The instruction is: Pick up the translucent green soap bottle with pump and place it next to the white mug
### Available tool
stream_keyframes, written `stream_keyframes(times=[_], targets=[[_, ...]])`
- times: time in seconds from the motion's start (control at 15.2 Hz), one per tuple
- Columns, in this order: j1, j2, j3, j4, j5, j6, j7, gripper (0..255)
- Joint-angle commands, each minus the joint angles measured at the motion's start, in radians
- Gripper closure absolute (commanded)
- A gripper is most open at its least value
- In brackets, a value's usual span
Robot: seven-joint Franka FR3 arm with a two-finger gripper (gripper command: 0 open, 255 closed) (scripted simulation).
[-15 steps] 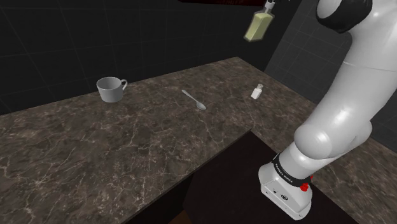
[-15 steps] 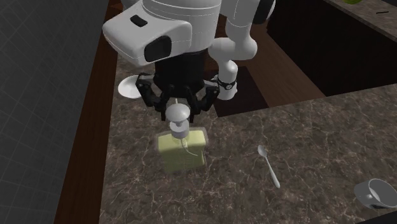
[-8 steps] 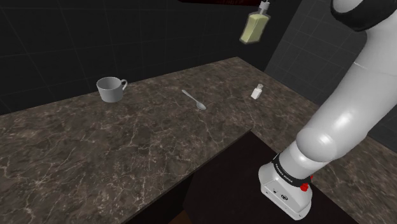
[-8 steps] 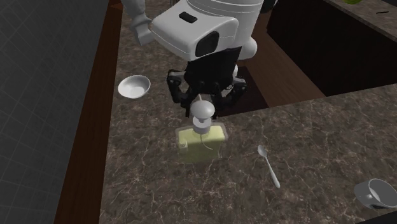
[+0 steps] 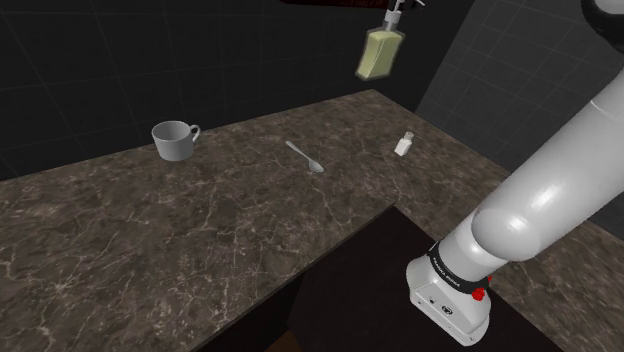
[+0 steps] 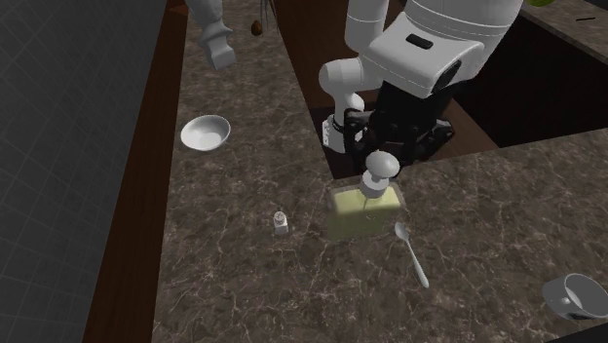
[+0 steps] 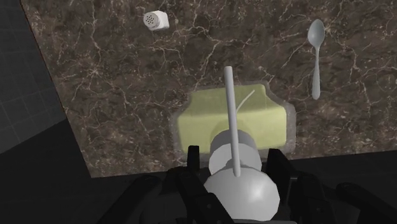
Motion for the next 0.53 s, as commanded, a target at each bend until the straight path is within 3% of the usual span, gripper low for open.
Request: stream_keyframes(times=[0.0, 0.46], targets=[[0.024, -0.023, 0.025, -0.038, -0.008, 0.01, 0.051, 255], [0.103, -0.083, 0.119, -0.155, -0.023, 0.044, 0.229, 255]])
